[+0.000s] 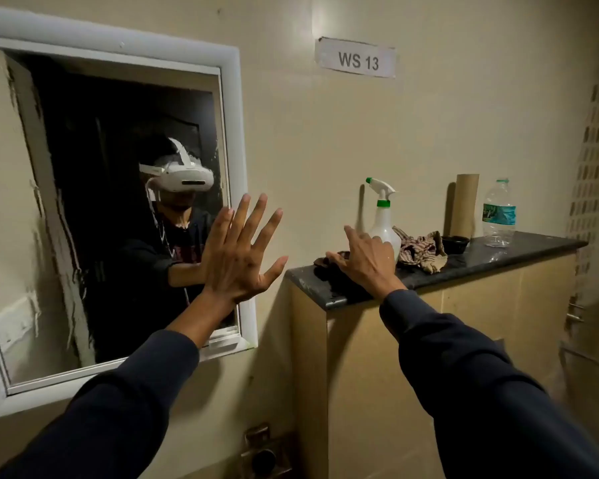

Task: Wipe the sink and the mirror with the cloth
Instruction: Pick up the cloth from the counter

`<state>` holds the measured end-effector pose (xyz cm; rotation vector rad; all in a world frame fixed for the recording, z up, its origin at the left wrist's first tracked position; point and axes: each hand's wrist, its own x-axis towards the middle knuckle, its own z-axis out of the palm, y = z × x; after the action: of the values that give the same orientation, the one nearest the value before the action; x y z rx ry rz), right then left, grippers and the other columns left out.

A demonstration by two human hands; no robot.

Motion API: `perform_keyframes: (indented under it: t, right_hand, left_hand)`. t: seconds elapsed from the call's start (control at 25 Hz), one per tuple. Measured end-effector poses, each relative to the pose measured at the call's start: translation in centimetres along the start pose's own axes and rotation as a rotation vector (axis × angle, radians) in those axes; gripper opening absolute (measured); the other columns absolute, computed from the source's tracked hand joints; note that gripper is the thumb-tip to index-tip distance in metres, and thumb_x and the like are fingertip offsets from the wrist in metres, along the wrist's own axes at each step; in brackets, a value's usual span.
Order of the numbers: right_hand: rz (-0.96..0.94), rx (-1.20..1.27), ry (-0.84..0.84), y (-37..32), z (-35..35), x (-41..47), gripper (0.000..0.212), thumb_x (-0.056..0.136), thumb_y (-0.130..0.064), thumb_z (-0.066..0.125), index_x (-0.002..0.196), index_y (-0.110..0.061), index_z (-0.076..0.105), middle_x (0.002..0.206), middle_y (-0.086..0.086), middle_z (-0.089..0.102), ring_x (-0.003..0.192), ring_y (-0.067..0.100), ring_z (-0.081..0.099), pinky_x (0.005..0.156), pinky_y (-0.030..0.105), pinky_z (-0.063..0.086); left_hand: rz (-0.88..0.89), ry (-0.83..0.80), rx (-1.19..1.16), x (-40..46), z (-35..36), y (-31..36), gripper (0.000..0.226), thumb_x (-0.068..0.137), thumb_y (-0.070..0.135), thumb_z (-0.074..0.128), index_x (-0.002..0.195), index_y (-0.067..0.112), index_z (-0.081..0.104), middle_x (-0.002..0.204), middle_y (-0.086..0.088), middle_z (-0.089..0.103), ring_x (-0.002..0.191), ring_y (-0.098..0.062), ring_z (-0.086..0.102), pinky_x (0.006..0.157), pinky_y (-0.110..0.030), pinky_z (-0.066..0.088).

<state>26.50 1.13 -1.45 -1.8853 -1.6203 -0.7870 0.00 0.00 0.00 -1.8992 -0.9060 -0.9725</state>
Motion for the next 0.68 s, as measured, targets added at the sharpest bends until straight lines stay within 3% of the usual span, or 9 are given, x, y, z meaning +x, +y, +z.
perform_keyframes:
  t: [0.12,0.32,0.44,0.56,0.68]
  right_hand:
    - [0.025,-0.005,-0.122,0.0,0.4,0.1,0.064,0.085,-0.074,0.047,0.116,-0.019,0.052,0.094,0.008,0.068,0.08,0.028,0.063,0.059,0.031,0.04]
    - [0.036,0.027,-0.257,0.0,1.7,0.5,0.049,0.086,-0.056,0.063,0.115,-0.017,0.054,0.102,0.008,0.067,0.097,0.029,0.058,0.066,0.033,0.042]
    - [0.054,0.097,-0.278,0.2,1.9,0.9,0.04,0.089,-0.038,0.065,0.115,-0.012,0.051,0.103,0.012,0.066,0.093,0.033,0.059,0.065,0.034,0.042]
    - [0.1,0.164,-0.213,0.0,2.1,0.4,0.033,0.092,-0.028,0.06,0.115,-0.008,0.049,0.098,0.015,0.067,0.087,0.035,0.061,0.063,0.035,0.042]
    - [0.191,0.245,-0.046,-0.9,1.6,-0.3,0.033,0.094,-0.037,0.056,0.114,-0.012,0.048,0.091,0.01,0.067,0.081,0.033,0.061,0.068,0.039,0.047]
  left_hand:
    - [0.041,0.001,0.012,0.2,0.9,1.0,0.075,0.089,0.062,0.034,0.15,0.02,0.023,0.159,-0.013,0.019,0.148,-0.033,0.013,0.116,-0.053,0.021]
    - [0.054,-0.01,0.048,-0.6,2.3,1.2,0.075,0.089,0.062,0.033,0.15,0.02,0.025,0.159,-0.013,0.02,0.148,-0.033,0.012,0.117,-0.051,0.021]
    - [0.038,-0.03,0.053,-0.9,2.1,1.1,0.075,0.089,0.062,0.034,0.15,0.02,0.024,0.159,-0.012,0.019,0.148,-0.033,0.012,0.117,-0.052,0.02]
    - [0.036,-0.041,0.058,-1.2,1.5,0.7,0.075,0.089,0.062,0.035,0.15,0.02,0.023,0.159,-0.013,0.019,0.148,-0.033,0.012,0.116,-0.054,0.021]
    - [0.024,-0.031,0.068,-1.3,0.7,-0.4,0.076,0.089,0.06,0.038,0.151,0.02,0.022,0.159,-0.013,0.018,0.148,-0.033,0.01,0.115,-0.055,0.021]
